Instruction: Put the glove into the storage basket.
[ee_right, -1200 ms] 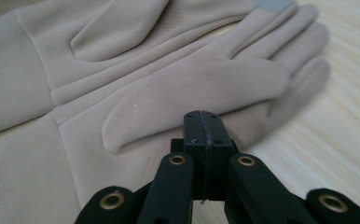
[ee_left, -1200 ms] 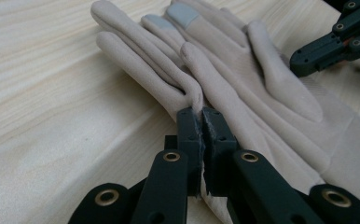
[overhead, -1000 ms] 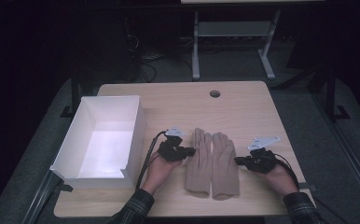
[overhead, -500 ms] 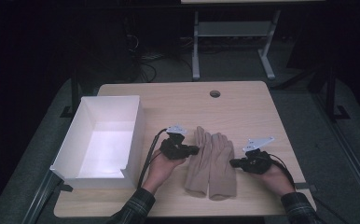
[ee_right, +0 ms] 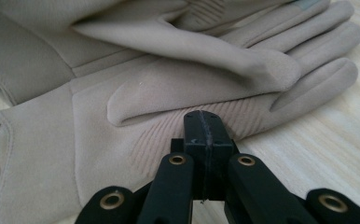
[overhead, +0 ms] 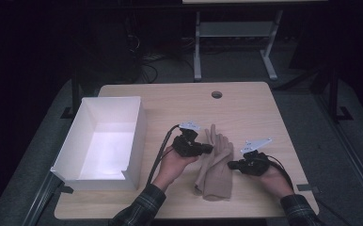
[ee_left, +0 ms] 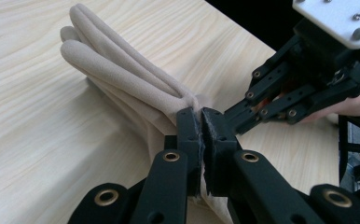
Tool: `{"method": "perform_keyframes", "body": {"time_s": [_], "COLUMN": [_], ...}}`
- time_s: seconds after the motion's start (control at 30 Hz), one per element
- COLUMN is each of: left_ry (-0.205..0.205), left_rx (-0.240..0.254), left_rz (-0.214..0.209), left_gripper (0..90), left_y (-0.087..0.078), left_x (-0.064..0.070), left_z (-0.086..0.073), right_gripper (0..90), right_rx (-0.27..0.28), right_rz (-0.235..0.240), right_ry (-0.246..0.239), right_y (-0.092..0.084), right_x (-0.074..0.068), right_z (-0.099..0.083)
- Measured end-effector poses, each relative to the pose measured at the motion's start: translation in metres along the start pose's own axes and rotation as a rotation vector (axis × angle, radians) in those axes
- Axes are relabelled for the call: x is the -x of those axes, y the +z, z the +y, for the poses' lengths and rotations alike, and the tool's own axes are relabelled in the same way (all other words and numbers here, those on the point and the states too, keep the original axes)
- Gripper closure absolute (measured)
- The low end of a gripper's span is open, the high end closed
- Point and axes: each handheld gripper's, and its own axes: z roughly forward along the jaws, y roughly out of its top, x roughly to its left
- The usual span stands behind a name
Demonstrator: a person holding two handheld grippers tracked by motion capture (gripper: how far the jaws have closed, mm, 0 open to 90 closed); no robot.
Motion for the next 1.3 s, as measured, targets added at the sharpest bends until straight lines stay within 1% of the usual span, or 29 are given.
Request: {"method": "perform_keyframes", "body": {"time_s": [0.17, 0.23, 0.27, 0.4, 0.6, 0.67, 0.73, 0.77, 0.8, 0.83, 0.87, 0.9, 0.93, 0.97, 1.0, 1.03, 1.07, 1.2, 1.23, 1.3], "left_ry": [0.001, -0.004, -0.002, 0.006, 0.0, 0.008, 0.005, 0.015, 0.012, 0.021, 0.019, 0.026, 0.034, 0.045, 0.047, 0.051, 0.059, 0.072, 0.072, 0.077], "left_rx": [-0.001, 0.0, -0.002, -0.016, -0.023, -0.027, -0.017, -0.016, -0.007, -0.006, -0.002, -0.002, -0.006, -0.008, -0.01, -0.013, -0.017, -0.042, -0.048, -0.066], "left_rz": [-0.015, -0.019, -0.022, -0.032, -0.034, -0.032, -0.031, -0.024, -0.016, -0.011, -0.006, -0.004, -0.008, -0.01, -0.012, -0.02, -0.017, -0.036, -0.038, -0.045], "left_gripper": [86.3, 86.3, 86.3, 86.2, 85.6, 84.5, 82.6, 78.9, 74.1, 72.5, 71.7, 71.6, 72.4, 76.3, 77.9, 77.9, 77.9, 85.9, 87.1, 87.8], "left_y": [0.011, 0.017, 0.02, 0.031, 0.049, 0.052, 0.053, 0.052, 0.05, 0.048, 0.047, 0.045, 0.043, 0.041, 0.041, 0.04, 0.04, 0.044, 0.045, 0.048], "left_x": [0.005, 0.006, 0.007, 0.008, 0.013, 0.014, 0.015, 0.015, 0.017, 0.018, 0.019, 0.02, 0.021, 0.023, 0.024, 0.026, 0.028, 0.032, 0.034, 0.037], "left_z": [0.003, 0.004, 0.004, 0.003, 0.001, 0.001, 0.001, 0.001, 0.002, 0.002, 0.002, 0.002, 0.002, 0.0, 0.0, -0.001, -0.003, -0.01, -0.012, -0.016], "right_gripper": [90.0, 90.0, 90.0, 90.0, 90.0, 90.0, 89.7, 87.3, 84.8, 82.6, 81.3, 79.2, 76.6, 73.6, 67.2, 65.3, 63.5, 48.9, 44.1, 37.4], "right_rx": [0.0, 0.003, 0.0, -0.001, 0.0, 0.003, 0.005, 0.009, 0.013, 0.028, 0.047, 0.064, 0.08, 0.095, 0.107, 0.11, 0.11, 0.091, 0.09, 0.079], "right_rz": [0.006, 0.006, 0.007, 0.011, 0.011, 0.008, 0.007, 0.005, -0.006, -0.019, -0.025, -0.034, -0.052, -0.069, -0.082, -0.088, -0.097, -0.138, -0.155, -0.165], "right_ry": [-0.011, -0.011, -0.004, -0.003, -0.007, -0.013, -0.015, -0.015, -0.013, -0.006, 0.013, 0.017, 0.04, 0.043, 0.076, 0.095, 0.104, 0.131, 0.122, 0.128], "right_y": [0.002, 0.003, 0.003, 0.003, 0.003, 0.003, 0.001, -0.001, -0.005, -0.011, -0.017, -0.022, -0.028, -0.033, -0.039, -0.041, -0.043, -0.041, -0.039, -0.035], "right_x": [0.0, 0.0, -0.001, -0.001, -0.001, -0.001, -0.001, 0.0, 0.002, 0.004, 0.007, 0.011, 0.014, 0.02, 0.024, 0.027, 0.03, 0.037, 0.039, 0.04], "right_z": [0.001, 0.001, 0.001, 0.002, 0.001, 0.001, 0.001, 0.0, -0.001, -0.002, -0.003, -0.005, -0.007, -0.01, -0.013, -0.015, -0.018, -0.024, -0.025, -0.025]}}
